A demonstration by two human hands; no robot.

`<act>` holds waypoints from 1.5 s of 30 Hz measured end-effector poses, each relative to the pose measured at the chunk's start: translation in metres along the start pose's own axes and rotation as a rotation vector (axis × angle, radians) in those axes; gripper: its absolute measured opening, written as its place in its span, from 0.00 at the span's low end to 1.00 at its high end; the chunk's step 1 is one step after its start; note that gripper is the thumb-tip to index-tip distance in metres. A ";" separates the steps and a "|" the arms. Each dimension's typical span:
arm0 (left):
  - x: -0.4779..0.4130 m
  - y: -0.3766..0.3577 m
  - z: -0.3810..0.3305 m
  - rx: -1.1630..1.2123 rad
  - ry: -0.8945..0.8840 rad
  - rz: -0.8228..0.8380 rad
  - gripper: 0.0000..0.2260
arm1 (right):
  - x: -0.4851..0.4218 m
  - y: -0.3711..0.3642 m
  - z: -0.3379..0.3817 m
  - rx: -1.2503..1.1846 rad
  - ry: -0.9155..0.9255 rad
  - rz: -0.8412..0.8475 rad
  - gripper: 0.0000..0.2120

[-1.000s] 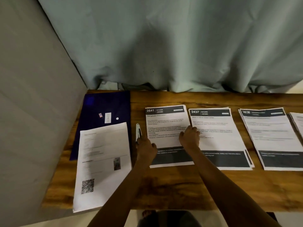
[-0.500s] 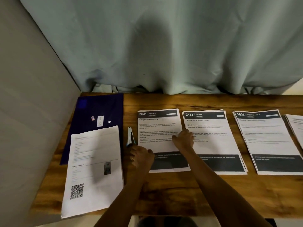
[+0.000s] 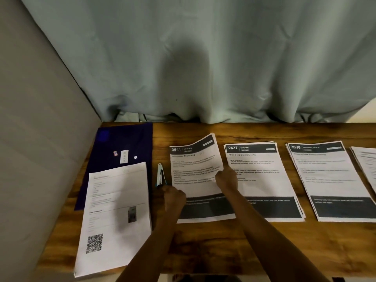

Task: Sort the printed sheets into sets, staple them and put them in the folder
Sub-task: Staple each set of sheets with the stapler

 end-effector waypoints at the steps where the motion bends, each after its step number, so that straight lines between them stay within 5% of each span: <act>1: 0.000 0.001 -0.001 0.024 0.000 0.014 0.19 | 0.002 0.004 -0.002 -0.037 0.006 -0.021 0.04; 9: 0.018 0.018 -0.059 0.269 -0.378 0.116 0.11 | 0.007 0.062 0.009 -0.603 0.143 -0.114 0.13; 15: 0.020 0.038 -0.090 0.420 -0.617 0.131 0.20 | 0.013 0.081 0.026 -0.791 0.287 -0.018 0.14; 31: 0.032 0.061 -0.121 0.412 -0.841 0.023 0.04 | 0.028 0.098 0.042 -0.711 0.388 -0.022 0.11; 45: 0.031 0.061 -0.110 0.464 -0.886 -0.091 0.21 | 0.037 0.094 0.048 -0.729 0.421 -0.087 0.17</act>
Point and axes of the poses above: each hand's wrist, its own x-axis away from the middle knuckle, its own y-axis out of the back of the hand, z = x × y, the point moved 5 cm from there along -x, towards the middle knuckle, and after that the axes turned 11 degrees about x, right-handed, at the moved point
